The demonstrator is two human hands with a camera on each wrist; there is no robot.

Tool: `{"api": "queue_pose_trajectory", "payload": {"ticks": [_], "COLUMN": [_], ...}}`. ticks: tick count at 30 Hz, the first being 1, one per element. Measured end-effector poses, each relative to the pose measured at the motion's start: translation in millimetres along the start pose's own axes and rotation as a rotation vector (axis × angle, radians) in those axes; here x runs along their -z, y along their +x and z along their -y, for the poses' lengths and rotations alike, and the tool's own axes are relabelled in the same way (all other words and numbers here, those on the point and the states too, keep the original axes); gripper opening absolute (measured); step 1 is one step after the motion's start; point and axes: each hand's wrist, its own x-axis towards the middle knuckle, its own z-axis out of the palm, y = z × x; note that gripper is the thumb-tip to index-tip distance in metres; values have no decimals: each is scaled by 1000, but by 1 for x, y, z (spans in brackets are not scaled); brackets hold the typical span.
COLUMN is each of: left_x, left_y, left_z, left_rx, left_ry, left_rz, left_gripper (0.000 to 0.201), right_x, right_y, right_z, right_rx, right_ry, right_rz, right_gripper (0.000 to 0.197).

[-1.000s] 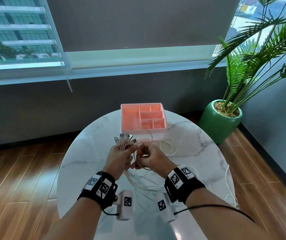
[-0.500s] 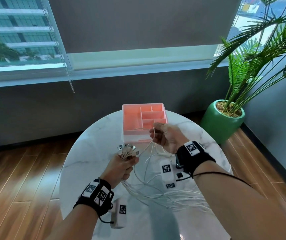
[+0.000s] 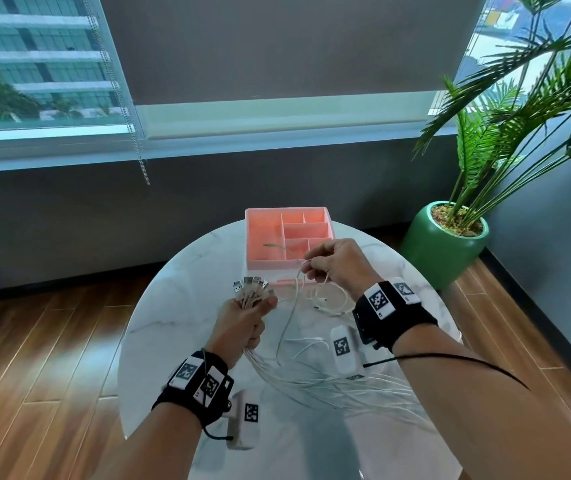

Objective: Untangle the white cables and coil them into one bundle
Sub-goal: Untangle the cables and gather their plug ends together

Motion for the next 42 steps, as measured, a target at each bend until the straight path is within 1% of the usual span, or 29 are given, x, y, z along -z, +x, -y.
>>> {"api": "queue_pose_trajectory", "payload": {"ticks": [3,6,8,11,12,13,14,16,20,22,23,25,28,30,32,34,35,36,37,40,42], "left_x": [-9,-18,-21,-15,-11,-5,0,14,36,41,44,44,39,36,34,33,33,33,33,31,30], "left_y": [4,4,6,10,11,11,12,13,17,18,17,16,16,17,18,17,17,16,14,9,8], "left_z": [-5,-11,-13,-9,-7,-6,-5,1,24,35,40,46,45,42,39,37,37,36,35,32,29], "left_rx": [-22,-38,-40,-21,-16,-9,0,29,108,136,149,165,165,168,168,172,175,174,165,95,44], "left_ry": [0,-1,-2,-60,-91,-120,-142,-154,-174,-200,-202,-186,-147,-111,-76,-55,-47,-40,-35,-81,-148], "left_rz": [-45,-31,-32,-134,-180,-229,-278,-375,-541,-595,-611,-600,-535,-500,-478,-466,-466,-471,-478,-519,-574], "left_gripper": [27,29,26,17,17,17,19,22,26,28,29,30,29,28,31,34,34,35,35,28,22], "right_x": [-9,-18,-20,-18,-13,-7,3,27,79,103,113,127,131,130,131,134,138,141,144,153,163], "right_y": [-8,-11,-11,-9,-6,-2,3,13,25,27,28,29,29,30,32,33,33,31,29,12,-2], "right_z": [0,-4,-9,-19,-24,-28,-34,-42,-44,-37,-33,-27,-23,-26,-31,-36,-40,-43,-48,-62,-76], "right_rx": [45,87,89,89,93,94,93,100,162,169,168,175,233,247,259,271,258,207,158,-21,-147], "right_ry": [97,111,115,84,61,47,44,78,87,192,251,308,303,271,230,181,145,77,-14,-269,-405], "right_rz": [92,143,154,125,78,7,-82,-291,-678,-823,-859,-855,-788,-792,-859,-971,-1011,-1030,-1021,-941,-897], "right_gripper": [13,14,13,8,3,7,15,26,25,27,29,30,31,34,39,42,41,40,41,53,58]}}
